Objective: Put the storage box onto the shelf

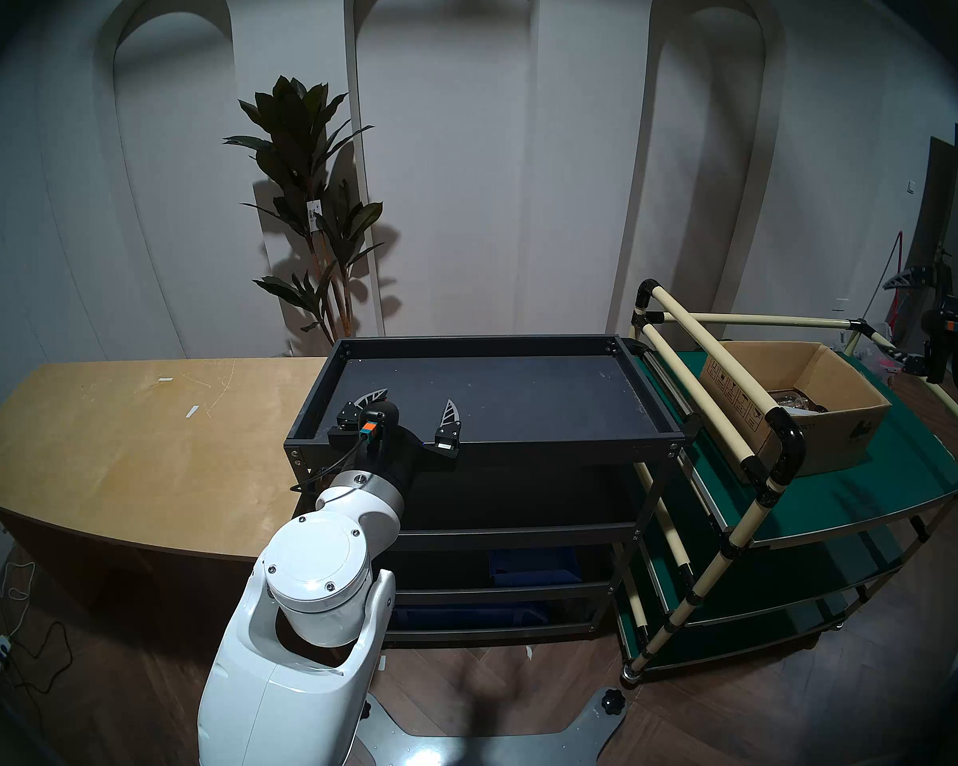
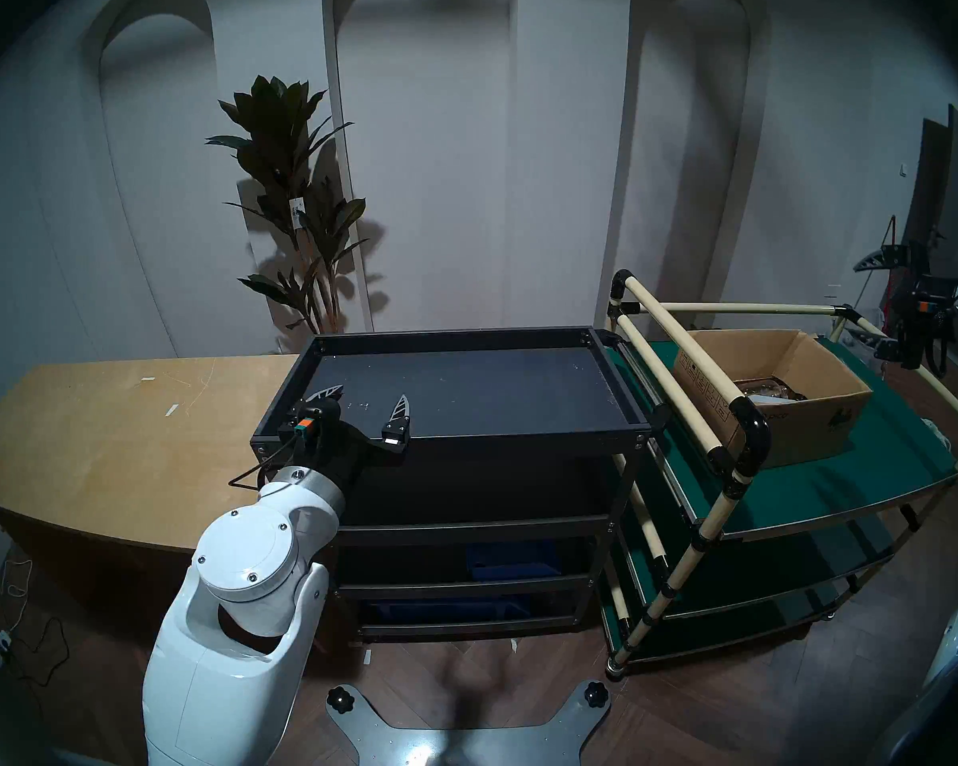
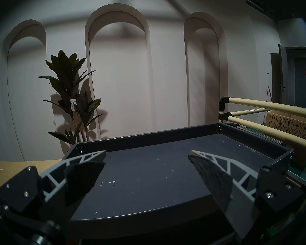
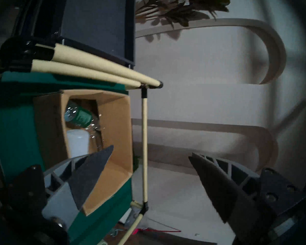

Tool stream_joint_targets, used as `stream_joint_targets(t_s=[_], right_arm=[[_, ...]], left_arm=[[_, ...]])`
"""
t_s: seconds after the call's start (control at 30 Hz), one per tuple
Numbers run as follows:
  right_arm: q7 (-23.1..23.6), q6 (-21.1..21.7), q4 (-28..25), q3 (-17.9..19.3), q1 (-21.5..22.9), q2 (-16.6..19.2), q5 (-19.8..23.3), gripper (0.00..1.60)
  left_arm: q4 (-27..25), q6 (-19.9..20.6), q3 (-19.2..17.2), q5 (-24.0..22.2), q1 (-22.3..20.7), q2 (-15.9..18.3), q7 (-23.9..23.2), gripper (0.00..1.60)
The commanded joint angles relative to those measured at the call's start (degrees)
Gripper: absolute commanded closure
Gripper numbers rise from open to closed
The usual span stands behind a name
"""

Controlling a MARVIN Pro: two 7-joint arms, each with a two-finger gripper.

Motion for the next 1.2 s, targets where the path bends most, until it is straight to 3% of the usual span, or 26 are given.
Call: stream_joint_targets(t_s=[0.0,0.13,0.33,0.5,0.6,0.67,0.9,1.17], right_arm=[[6.0,-0.2,7.3,-2.9,3.5,6.7,-1.2,0.00],[8.9,-0.7,11.4,-6.8,5.3,8.6,-1.5,0.00],[10.2,-0.4,15.4,-14.8,9.9,11.0,1.6,0.00],[4.0,1.2,15.1,-15.4,12.3,8.1,4.9,0.00],[3.1,2.8,16.5,-17.5,14.0,7.7,7.2,0.00],[3.4,2.8,18.6,-20.7,15.7,8.1,8.1,0.00],[3.0,2.2,25.5,-26.9,19.9,9.4,6.0,0.00],[2.4,2.2,29.6,-32.4,24.3,9.6,3.4,0.00]], left_arm=[[-1.2,-0.3,-0.2,-0.2,-0.5,-0.2,0.0,0.00],[-1.2,-0.3,-0.2,-0.2,-0.4,-0.2,0.0,0.00],[-1.3,-0.3,-0.2,-0.2,-0.4,-0.2,0.0,0.00],[-1.2,-0.3,-0.2,-0.1,-0.4,-0.2,0.0,0.00],[-1.2,-0.3,-0.2,-0.1,-0.4,-0.2,0.0,0.00],[-1.3,-0.3,-0.2,-0.2,-0.4,-0.2,0.0,0.00],[-1.3,-0.3,-0.2,-0.2,-0.4,-0.3,0.0,0.00],[-1.1,-0.3,-0.2,-0.1,-0.4,-0.3,0.0,0.00]])
